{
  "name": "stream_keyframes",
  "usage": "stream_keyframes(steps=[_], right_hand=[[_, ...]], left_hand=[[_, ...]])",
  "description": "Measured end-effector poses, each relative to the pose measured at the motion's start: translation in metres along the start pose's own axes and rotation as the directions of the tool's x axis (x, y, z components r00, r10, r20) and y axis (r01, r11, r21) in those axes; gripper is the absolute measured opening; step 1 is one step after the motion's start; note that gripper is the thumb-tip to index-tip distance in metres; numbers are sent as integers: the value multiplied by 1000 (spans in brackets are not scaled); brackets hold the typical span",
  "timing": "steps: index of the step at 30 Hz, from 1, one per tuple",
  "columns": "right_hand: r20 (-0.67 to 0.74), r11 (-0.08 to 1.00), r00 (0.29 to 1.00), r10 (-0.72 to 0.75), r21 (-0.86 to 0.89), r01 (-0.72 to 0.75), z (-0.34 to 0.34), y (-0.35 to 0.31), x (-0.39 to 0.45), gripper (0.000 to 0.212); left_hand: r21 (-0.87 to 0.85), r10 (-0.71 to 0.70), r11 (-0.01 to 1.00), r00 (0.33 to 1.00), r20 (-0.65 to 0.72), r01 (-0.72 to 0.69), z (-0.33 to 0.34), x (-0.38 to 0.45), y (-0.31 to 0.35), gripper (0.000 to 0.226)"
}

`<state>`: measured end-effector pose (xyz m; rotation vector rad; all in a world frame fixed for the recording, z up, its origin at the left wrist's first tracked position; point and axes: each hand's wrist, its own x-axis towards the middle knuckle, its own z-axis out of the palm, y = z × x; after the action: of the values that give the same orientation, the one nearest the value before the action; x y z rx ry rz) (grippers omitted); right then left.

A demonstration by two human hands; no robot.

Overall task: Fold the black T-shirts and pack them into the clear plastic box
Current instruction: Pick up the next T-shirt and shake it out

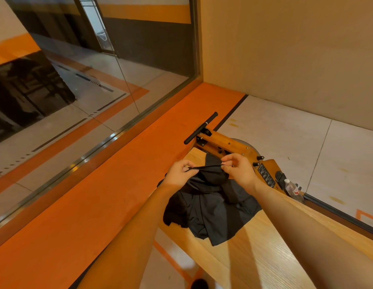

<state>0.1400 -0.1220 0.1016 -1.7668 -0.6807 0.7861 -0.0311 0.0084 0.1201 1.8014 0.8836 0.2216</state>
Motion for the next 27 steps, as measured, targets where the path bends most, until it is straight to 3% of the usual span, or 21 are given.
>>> stream_keyframes(steps=[4, 8, 12, 15, 20, 27], right_hand=[[43, 994, 998, 44, 95, -48, 1, 0, 1, 12], [127, 972, 990, 68, 217, -94, 4, -1, -1, 16], [263, 986, 962, 75, 122, -110, 4, -2, -6, 42], [316, 994, 946, 74, 50, -95, 4, 0, -5, 42], [208, 984, 978, 23, 169, -59, -3, -3, -4, 26], [120, 944, 991, 64, 315, -99, -9, -2, 1, 16]], left_hand=[[-7, 48, 999, 999, 8, -48, 1, -6, 3, 13], [-2, 59, 998, 998, 23, -59, 2, -5, -2, 33], [21, 17, 1000, 999, 46, -18, 0, -2, -3, 41], [33, -7, 999, 998, 68, 5, -1, -1, -3, 36], [-31, -17, 999, 996, 84, 19, -4, -3, -3, 9], [-2, -15, 1000, 1000, 21, 15, -12, -7, -4, 11]])
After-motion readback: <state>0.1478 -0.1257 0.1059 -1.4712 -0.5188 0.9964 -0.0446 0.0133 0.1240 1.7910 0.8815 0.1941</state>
